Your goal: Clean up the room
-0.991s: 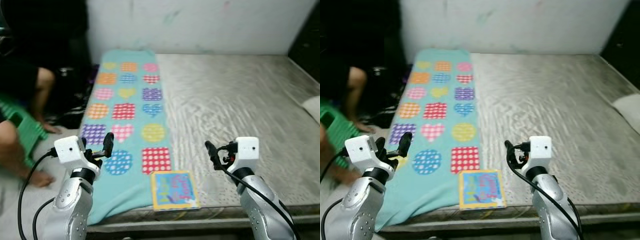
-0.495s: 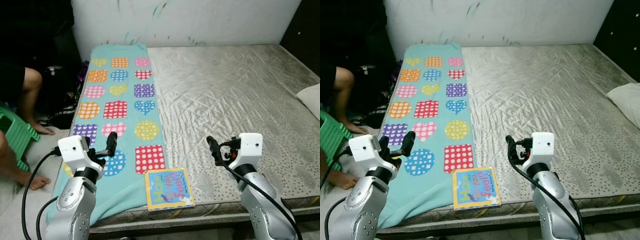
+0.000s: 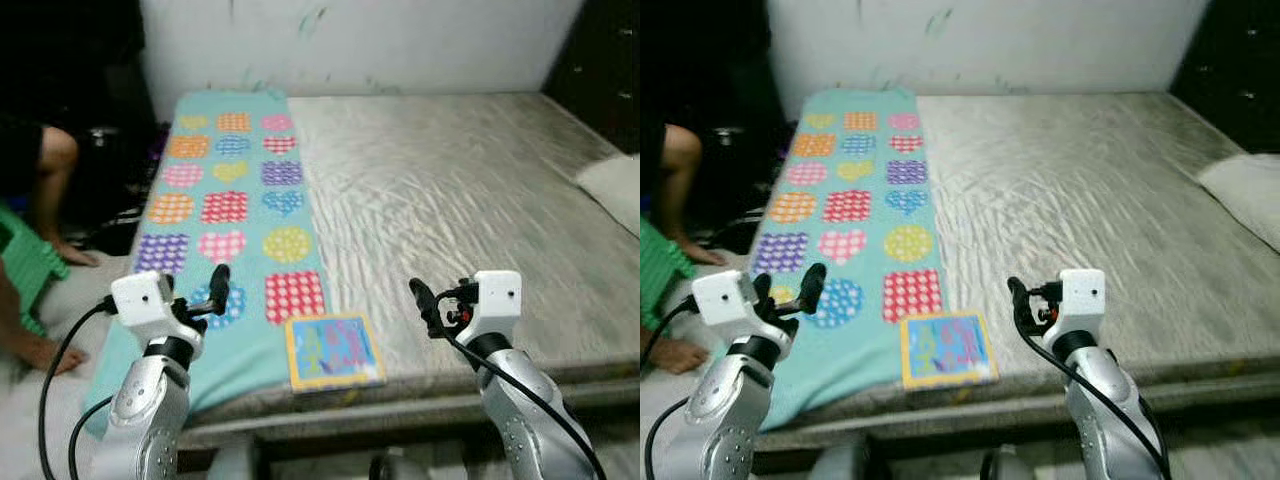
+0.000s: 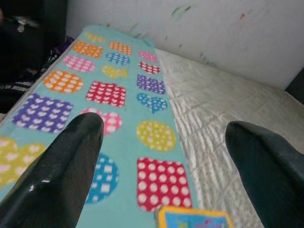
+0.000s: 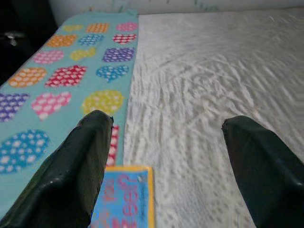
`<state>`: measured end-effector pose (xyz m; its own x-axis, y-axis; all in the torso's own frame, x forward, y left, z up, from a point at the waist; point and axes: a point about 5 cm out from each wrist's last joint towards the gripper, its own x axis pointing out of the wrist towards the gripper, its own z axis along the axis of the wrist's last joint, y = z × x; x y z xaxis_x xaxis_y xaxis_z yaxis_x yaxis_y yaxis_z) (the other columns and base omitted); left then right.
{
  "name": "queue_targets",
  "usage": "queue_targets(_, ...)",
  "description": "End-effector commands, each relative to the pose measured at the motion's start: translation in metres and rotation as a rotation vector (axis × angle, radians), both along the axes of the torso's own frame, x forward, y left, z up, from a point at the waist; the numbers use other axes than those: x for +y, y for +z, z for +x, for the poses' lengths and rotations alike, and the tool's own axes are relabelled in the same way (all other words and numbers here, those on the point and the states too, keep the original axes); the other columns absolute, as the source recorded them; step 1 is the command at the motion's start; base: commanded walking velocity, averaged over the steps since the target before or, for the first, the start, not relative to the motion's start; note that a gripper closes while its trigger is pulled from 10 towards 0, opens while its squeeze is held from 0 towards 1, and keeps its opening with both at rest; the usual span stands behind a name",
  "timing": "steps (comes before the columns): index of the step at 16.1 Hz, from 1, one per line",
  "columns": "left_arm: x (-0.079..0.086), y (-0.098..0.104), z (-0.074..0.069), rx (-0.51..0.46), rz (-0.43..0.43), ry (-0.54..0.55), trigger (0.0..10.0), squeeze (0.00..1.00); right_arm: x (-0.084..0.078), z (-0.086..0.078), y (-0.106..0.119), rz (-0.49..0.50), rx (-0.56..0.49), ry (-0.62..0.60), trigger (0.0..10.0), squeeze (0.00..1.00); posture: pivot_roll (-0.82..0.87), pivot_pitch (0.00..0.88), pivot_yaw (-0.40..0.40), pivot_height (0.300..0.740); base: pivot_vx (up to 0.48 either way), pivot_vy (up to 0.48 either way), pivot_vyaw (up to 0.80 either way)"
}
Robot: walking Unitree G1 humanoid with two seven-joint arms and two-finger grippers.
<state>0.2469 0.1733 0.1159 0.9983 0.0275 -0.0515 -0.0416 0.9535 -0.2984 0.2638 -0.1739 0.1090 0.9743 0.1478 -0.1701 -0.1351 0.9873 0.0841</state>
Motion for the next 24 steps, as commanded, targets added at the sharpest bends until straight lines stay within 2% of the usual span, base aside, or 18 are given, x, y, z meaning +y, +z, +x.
queue_targets(1,0.003,0.004,-0.001,-0.016,0.024,0.030,10.0,0.00,-0.004,-0.001,-0.001,-0.008,0.004,0.001,10.0,0.00,-0.06,0.053,-0.013,0.640,0.000,0.000,0.00)
queue_targets(7,0.007,0.005,-0.009,-0.025,0.014,0.074,10.0,0.00,-0.004,0.000,-0.001,-0.023,0.011,0.040,10.0,0.00,-0.05,0.051,-0.057,0.640,0.000,0.000,0.00)
queue_targets(12,0.002,0.009,-0.020,-0.024,0.012,0.066,10.0,0.00,-0.012,-0.007,0.005,-0.042,0.017,0.055,10.0,0.00,-0.07,0.108,-0.066,0.640,0.000,0.000,0.00)
queue_targets(13,0.002,0.006,-0.027,-0.001,0.013,0.053,10.0,0.00,-0.012,-0.017,0.005,-0.071,0.039,0.100,10.0,0.00,-0.06,0.164,-0.078,0.640,0.000,0.000,0.00)
queue_targets(16,0.002,0.005,-0.045,0.040,0.021,0.052,10.0,0.00,-0.014,-0.036,0.001,-0.073,0.102,0.133,10.0,0.00,-0.06,0.218,-0.087,0.640,0.000,0.000,0.00)
queue_targets(18,0.000,0.008,-0.050,0.054,0.012,0.048,10.0,0.00,-0.012,-0.043,0.000,-0.067,0.126,0.149,10.0,0.00,-0.06,0.259,-0.086,0.640,0.000,0.000,0.00)
queue_targets(22,-0.002,0.010,-0.055,0.076,0.012,0.032,10.0,0.00,-0.011,-0.051,0.002,-0.062,0.149,0.156,10.0,0.00,-0.07,0.280,-0.080,0.640,0.000,0.000,0.00)
queue_targets(24,-0.001,0.011,-0.058,0.091,0.015,0.026,10.0,0.00,-0.011,-0.057,0.003,-0.050,0.163,0.151,10.0,0.00,-0.06,0.293,-0.070,0.625,0.000,0.000,0.00)
